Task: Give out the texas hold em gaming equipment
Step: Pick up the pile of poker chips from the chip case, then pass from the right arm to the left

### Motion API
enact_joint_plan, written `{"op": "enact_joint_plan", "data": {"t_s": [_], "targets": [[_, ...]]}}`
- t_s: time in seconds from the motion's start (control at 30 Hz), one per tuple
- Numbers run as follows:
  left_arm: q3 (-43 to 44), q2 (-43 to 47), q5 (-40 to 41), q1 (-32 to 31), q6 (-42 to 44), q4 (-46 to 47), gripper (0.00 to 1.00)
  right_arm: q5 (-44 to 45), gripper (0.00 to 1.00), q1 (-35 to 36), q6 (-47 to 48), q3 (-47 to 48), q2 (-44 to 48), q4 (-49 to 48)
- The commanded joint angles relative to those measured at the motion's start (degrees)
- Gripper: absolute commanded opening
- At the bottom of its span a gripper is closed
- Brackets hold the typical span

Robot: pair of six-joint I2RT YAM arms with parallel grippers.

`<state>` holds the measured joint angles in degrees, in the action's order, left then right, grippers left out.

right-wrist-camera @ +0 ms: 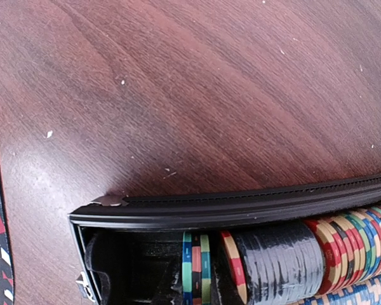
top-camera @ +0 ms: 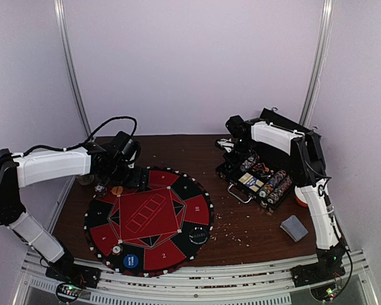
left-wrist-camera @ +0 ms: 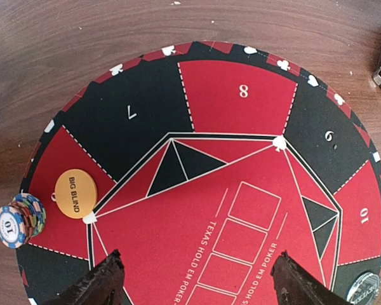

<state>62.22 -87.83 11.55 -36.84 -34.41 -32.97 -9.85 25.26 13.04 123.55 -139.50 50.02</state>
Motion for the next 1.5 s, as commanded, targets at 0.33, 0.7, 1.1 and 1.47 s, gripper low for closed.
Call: {"op": "enact_joint_plan", "data": {"t_s": [0.33, 0.7, 1.1, 1.47], "targets": [[-0.86, 13.81, -5.73, -2.67, 30.01, 21.53, 0.79, -21.8, 0.0, 0.47, -18.85, -2.99, 18.31, 1.85], [3.58, 5.15, -2.97, -18.09, 61.2, 25.93, 0.98, -35.9, 0.0, 12.35, -23.35, -10.33, 23.14, 1.63], [8.4, -3.44, -0.13, -18.14, 62.41, 25.13, 0.72, -41.26, 0.0, 16.66, -28.33, -12.89, 22.38, -5.36], [9.39, -4.01, 0.54, -18.14, 61.26, 24.79, 0.14, -41.4, 0.0, 16.67, -27.83, -12.63, 21.7, -5.38]]}}
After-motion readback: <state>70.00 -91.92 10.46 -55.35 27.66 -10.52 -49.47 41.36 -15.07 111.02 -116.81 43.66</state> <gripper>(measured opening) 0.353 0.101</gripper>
